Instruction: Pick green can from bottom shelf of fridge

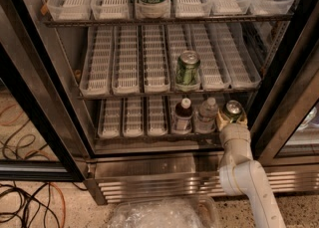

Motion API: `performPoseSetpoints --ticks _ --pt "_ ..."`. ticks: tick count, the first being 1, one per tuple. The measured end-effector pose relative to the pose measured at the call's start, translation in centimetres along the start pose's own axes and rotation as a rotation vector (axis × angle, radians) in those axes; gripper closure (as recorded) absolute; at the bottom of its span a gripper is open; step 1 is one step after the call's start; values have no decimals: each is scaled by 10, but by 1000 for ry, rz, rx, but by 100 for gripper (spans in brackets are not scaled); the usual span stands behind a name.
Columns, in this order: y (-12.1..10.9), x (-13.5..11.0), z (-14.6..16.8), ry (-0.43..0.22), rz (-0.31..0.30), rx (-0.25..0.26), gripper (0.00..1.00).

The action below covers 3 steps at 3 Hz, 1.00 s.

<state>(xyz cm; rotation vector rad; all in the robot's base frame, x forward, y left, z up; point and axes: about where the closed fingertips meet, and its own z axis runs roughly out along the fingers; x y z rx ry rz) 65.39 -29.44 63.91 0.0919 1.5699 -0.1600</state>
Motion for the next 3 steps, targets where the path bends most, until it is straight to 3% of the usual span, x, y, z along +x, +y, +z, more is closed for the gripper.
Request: performPoseSetpoints --ticks 3 --pt "-11 -41 -23 -35 -21 -24 100"
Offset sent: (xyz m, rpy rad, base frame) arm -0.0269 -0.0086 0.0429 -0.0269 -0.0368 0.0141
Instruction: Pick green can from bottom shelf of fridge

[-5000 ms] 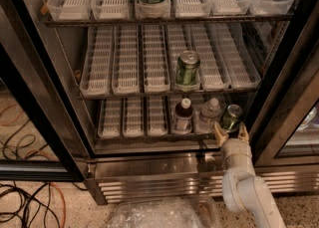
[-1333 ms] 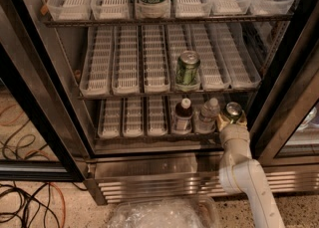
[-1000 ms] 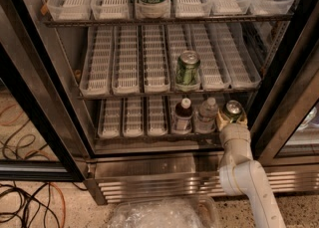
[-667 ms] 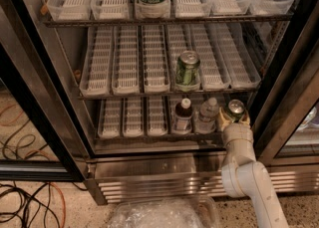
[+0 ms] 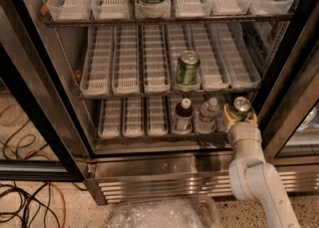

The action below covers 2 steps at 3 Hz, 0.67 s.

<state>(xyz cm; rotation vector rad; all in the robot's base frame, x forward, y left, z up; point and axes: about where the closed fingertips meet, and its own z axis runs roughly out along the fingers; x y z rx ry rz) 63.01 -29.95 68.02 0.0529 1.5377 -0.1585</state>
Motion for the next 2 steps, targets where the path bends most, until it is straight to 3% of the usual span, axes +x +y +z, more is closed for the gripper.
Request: performPoseSetpoints --ticks 2 --pt "-4 -25 -32 21 -58 -91 100"
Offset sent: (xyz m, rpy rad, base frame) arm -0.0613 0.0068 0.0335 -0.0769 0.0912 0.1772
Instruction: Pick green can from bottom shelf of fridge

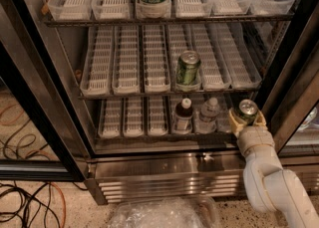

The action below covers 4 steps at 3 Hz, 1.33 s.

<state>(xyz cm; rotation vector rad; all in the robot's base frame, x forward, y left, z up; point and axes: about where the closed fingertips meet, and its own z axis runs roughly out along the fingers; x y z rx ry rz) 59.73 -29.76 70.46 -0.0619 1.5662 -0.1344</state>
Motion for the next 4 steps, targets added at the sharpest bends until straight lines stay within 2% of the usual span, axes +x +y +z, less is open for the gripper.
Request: performPoseSetpoints --ticks 1,2,3,4 --pt "8 -2 -33 54 -104 -122 100" --pt "25 9 -56 100 -128 -249 100" --pt "66 22 -76 167 -78 -408 100" --pt "98 24 -100 233 -32 -542 100"
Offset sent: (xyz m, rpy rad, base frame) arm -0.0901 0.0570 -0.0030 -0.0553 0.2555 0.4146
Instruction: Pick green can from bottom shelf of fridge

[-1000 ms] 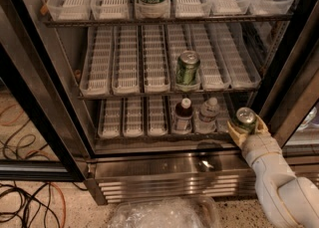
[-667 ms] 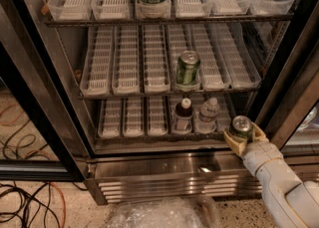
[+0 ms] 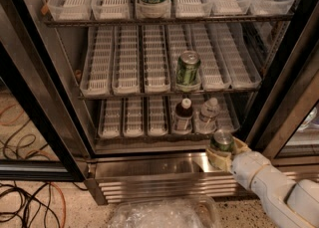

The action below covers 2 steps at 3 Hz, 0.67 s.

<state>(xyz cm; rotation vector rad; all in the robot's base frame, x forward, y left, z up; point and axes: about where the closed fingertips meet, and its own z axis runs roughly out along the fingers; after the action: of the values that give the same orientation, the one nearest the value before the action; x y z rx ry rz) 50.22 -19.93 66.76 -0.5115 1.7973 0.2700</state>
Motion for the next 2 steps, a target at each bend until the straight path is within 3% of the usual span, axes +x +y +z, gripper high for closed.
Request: performPoseSetpoints --ticks 1,2 --pt "14 -10 -24 25 -47 -86 100" --pt "30 -31 -47 -16 -84 -171 100"
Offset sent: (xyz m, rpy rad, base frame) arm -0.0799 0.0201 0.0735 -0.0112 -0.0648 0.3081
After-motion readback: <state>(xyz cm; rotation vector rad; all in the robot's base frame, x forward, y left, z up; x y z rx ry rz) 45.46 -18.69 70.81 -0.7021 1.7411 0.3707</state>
